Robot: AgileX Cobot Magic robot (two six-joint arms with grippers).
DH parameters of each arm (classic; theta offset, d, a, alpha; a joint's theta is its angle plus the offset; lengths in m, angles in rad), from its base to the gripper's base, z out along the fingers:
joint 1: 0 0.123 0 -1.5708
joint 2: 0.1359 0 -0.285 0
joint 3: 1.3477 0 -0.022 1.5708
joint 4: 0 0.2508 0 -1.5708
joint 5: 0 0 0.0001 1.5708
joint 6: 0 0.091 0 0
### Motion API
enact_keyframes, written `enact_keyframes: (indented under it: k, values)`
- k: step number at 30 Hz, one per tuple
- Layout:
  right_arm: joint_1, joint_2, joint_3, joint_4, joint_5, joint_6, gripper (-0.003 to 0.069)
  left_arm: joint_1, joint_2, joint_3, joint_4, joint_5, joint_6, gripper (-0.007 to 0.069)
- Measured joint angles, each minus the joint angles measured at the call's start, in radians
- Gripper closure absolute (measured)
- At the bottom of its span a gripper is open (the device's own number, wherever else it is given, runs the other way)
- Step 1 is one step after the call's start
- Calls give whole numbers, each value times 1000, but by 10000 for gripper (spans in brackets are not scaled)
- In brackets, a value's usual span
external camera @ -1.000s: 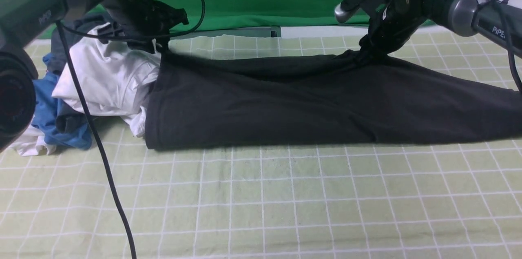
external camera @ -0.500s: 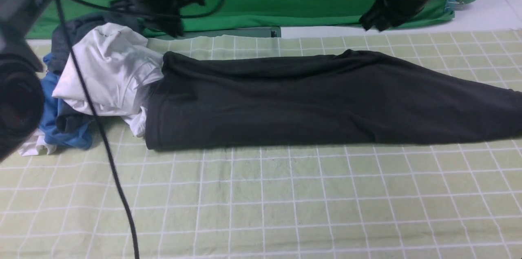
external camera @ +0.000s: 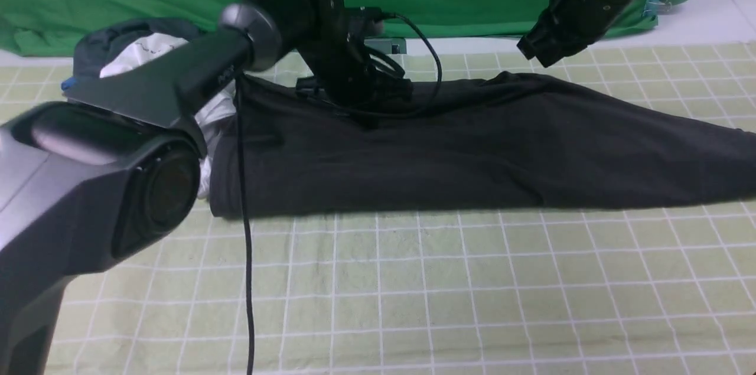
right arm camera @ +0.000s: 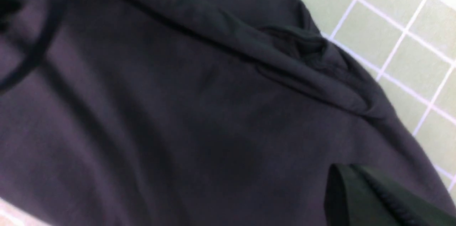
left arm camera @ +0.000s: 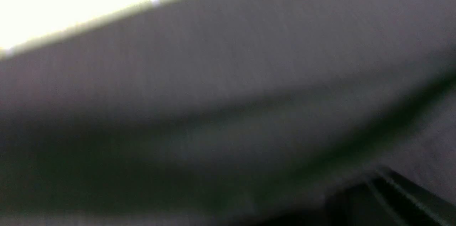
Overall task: Fold a long-sleeved shirt over a green coffee tablecloth.
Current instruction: 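Pull the folded dark garment lengthwise by its ends to straighten it flat on the table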
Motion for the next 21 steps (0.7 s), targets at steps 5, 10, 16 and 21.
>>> enact_keyframes:
  k: [5, 10, 16, 21]
  values:
    - [0, -24, 0, 1, 86, 0, 656, 31, 29, -3, -2, -207, -31, 613]
    - [-6, -95, 13, 0, 162, -9, 656, 100, 30, -60, -15, -143, -84, 613]
    - [-86, -206, 131, 0, 172, 11, 657, 142, -60, -140, -12, 89, 26, 613]
    - [-199, -296, 302, -4, 174, 29, 657, 140, -205, -144, 8, 218, 81, 613]
